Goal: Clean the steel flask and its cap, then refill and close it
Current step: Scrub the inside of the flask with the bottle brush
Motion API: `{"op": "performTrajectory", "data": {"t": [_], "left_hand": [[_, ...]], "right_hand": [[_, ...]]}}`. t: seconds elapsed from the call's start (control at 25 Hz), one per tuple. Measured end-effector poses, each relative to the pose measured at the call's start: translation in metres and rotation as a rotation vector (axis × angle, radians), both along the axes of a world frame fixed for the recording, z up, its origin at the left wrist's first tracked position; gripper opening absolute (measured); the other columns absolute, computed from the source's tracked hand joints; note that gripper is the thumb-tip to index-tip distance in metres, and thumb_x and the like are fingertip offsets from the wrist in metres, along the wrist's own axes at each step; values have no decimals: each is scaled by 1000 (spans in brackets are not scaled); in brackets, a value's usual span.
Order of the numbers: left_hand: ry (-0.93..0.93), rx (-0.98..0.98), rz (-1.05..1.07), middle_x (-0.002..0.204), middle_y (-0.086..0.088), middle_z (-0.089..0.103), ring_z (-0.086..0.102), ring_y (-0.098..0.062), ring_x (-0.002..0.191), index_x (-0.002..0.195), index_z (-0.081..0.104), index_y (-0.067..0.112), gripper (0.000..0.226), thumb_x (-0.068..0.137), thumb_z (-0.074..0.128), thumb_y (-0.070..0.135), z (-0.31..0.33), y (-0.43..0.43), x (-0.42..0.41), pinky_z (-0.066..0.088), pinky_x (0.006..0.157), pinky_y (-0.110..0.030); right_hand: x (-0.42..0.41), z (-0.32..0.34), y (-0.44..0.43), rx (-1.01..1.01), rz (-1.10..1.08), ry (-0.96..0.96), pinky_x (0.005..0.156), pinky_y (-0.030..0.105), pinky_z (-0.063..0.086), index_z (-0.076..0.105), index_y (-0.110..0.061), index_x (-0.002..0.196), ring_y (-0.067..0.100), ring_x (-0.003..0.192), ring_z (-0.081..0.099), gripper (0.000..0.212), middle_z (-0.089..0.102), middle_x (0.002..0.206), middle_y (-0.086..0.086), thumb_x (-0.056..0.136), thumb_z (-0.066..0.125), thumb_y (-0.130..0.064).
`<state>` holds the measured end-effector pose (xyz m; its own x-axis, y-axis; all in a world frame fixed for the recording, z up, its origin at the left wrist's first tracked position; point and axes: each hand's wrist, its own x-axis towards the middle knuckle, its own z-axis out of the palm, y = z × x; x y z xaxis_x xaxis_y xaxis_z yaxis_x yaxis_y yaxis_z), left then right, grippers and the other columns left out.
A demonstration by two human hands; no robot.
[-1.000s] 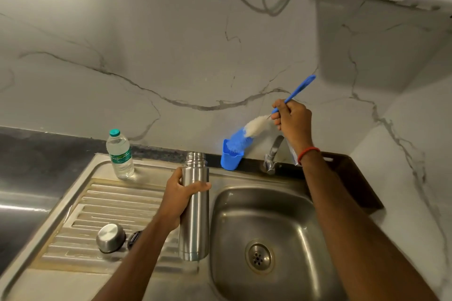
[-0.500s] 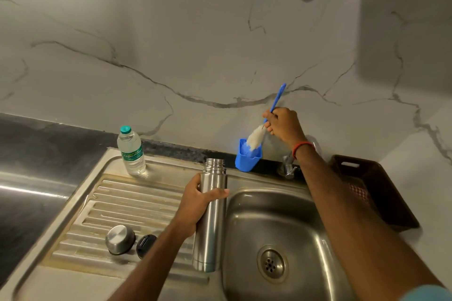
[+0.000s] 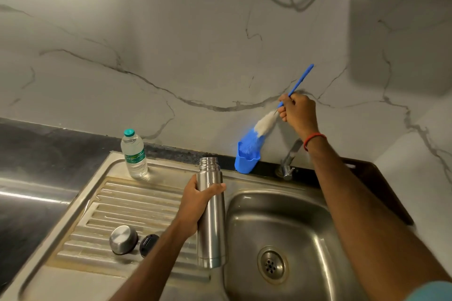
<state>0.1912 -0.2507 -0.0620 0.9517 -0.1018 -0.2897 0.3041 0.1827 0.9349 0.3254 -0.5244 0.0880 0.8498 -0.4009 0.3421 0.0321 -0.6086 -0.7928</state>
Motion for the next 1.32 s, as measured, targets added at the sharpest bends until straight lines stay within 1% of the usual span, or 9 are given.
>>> {"op": "performTrajectory", "data": {"t": [0.12,0.48,0.64,0.72,0.8,0.88,1.08,1.24,1.32], "left_hand": [[27,-19,10,106,-14,71,73,-34,90,124,54,23,59,75,87,28,7,-5,-3,62,69,-44],[298,-123,2,112,-15,61,67,-26,89,127,36,23,65,83,77,48,19,-29,-38,58,66,-42],[390,-216,-34,115,-19,66,69,-32,95,133,46,20,82,67,77,59,14,-33,-50,60,70,-47],[424,-280,-75,103,-17,68,68,-31,91,134,56,12,77,72,66,57,14,-33,-57,58,74,-45],[420,-316,-87,95,-16,67,66,-30,87,131,61,8,66,80,59,50,10,-33,-62,57,77,-43],[422,-321,-92,102,-18,68,67,-32,92,129,60,10,63,82,62,52,5,-33,-68,57,79,-45],[454,-347,-149,112,-23,73,73,-34,88,127,62,13,66,87,63,65,-5,-31,-85,60,74,-43],[465,-404,-123,113,-23,73,73,-33,83,126,65,11,68,90,57,68,-6,-36,-92,59,73,-42],[439,-399,-122,115,-24,72,73,-35,89,127,67,10,71,88,59,69,0,-42,-98,59,78,-44]], "right_hand": [[-28,26,-4,79,16,-88,52,21,54,71,1,90,6,46,56,27,65,66,9,98,58,-22],[-136,39,-21,336,66,-110,59,23,56,72,-12,98,13,60,61,15,67,75,10,97,64,-24],[-184,37,-26,582,224,30,66,22,58,72,-12,108,14,71,68,17,72,85,11,92,68,-7],[-204,30,-26,697,319,141,68,23,60,70,-7,111,17,74,71,22,74,91,16,94,59,3],[-220,23,-24,833,357,213,66,27,61,69,1,108,22,74,73,23,74,95,21,97,49,-1],[-234,16,-21,930,316,256,61,28,61,69,6,101,25,70,72,27,73,91,23,99,52,-15],[-279,-24,-23,472,394,338,67,25,60,70,8,96,21,66,69,20,71,86,26,84,73,-7],[-302,-61,-43,413,350,354,72,33,63,64,0,112,29,77,73,35,73,92,26,78,74,1],[-306,-72,-52,300,291,377,70,28,62,66,-4,116,21,79,74,34,75,94,20,84,70,6]]}}
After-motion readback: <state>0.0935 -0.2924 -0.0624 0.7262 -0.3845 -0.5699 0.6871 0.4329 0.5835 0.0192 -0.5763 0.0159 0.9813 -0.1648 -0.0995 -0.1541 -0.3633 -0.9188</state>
